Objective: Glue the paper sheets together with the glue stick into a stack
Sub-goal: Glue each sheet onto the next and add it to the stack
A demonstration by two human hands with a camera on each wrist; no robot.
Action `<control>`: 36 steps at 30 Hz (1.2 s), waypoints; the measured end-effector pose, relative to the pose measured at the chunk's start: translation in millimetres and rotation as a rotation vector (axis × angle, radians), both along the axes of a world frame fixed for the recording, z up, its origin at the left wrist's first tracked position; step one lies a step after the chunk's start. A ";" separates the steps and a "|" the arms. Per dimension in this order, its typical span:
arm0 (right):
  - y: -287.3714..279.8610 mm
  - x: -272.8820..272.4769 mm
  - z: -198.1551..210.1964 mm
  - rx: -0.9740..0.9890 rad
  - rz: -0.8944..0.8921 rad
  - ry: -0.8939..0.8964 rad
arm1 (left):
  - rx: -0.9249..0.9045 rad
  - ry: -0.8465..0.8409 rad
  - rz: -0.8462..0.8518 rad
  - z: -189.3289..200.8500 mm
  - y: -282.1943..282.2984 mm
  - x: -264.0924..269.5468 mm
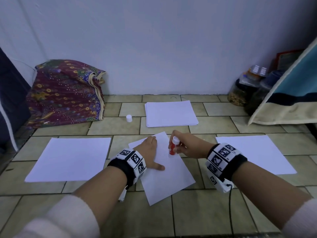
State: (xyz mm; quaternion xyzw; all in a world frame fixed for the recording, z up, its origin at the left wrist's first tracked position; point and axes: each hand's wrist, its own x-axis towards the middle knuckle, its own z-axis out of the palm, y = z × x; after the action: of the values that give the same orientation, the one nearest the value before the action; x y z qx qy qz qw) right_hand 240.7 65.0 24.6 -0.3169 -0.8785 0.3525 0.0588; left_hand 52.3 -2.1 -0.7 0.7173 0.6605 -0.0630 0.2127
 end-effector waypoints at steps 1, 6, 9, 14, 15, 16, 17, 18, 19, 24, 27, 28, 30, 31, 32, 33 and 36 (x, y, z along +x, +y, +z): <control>-2.9 6.2 0.6 -0.005 0.024 -0.001 | -0.010 -0.022 -0.016 0.3 0.2 -0.8; -16.5 28.6 6.4 -0.038 0.144 -0.035 | -0.101 -0.083 -0.092 7.4 0.8 -8.2; -22.3 34.6 8.2 -0.054 0.198 -0.046 | -0.116 -0.039 -0.108 8.7 0.2 -9.0; -28.7 35.3 13.5 -0.096 0.221 -0.119 | -0.120 0.010 -0.123 13.1 0.7 -10.0; -27.9 35.0 14.4 -0.093 0.229 -0.154 | -0.112 0.017 -0.123 13.9 0.6 -10.4; -26.5 34.7 15.7 -0.081 0.243 -0.200 | -0.102 0.025 -0.121 14.3 1.2 -10.5; -23.7 34.6 16.7 -0.065 0.250 -0.249 | -0.085 0.044 -0.120 13.8 1.7 -11.1; -20.9 34.8 18.3 -0.056 0.242 -0.289 | -0.057 0.080 -0.124 13.4 2.6 -11.9; -17.3 35.2 19.9 -0.062 0.211 -0.302 | -0.021 0.133 -0.132 13.6 3.3 -12.6; 4.6 40.4 27.2 -0.120 -0.144 0.025 | 0.148 0.292 -0.170 19.4 2.6 -10.7; 17.5 38.4 27.0 -0.104 -0.315 0.158 | 0.164 0.162 -0.273 15.3 -1.0 -5.1; 20.6 36.8 26.2 -0.102 -0.358 0.179 | 0.142 0.114 -0.334 13.7 -1.7 -2.2; 24.8 32.8 23.2 -0.095 -0.419 0.188 | 0.079 0.111 -0.422 12.6 -0.8 3.5; 26.4 30.3 21.0 -0.089 -0.436 0.187 | 0.064 0.145 -0.437 13.0 0.2 5.7; 27.4 27.9 18.5 -0.082 -0.447 0.184 | 0.059 0.175 -0.436 13.3 1.5 6.8; 28.5 25.3 15.6 -0.076 -0.457 0.178 | 0.059 0.192 -0.420 13.7 2.9 7.0; 30.7 15.6 8.2 -0.064 -0.481 0.164 | 0.062 0.211 -0.352 13.1 5.4 5.3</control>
State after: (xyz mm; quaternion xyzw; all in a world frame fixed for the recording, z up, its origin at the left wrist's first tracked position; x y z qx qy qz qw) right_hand 256.3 95.7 32.7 -0.4889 -0.7585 0.3806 0.2021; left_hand 57.5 3.2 12.3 0.8173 0.5452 -0.1536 0.1057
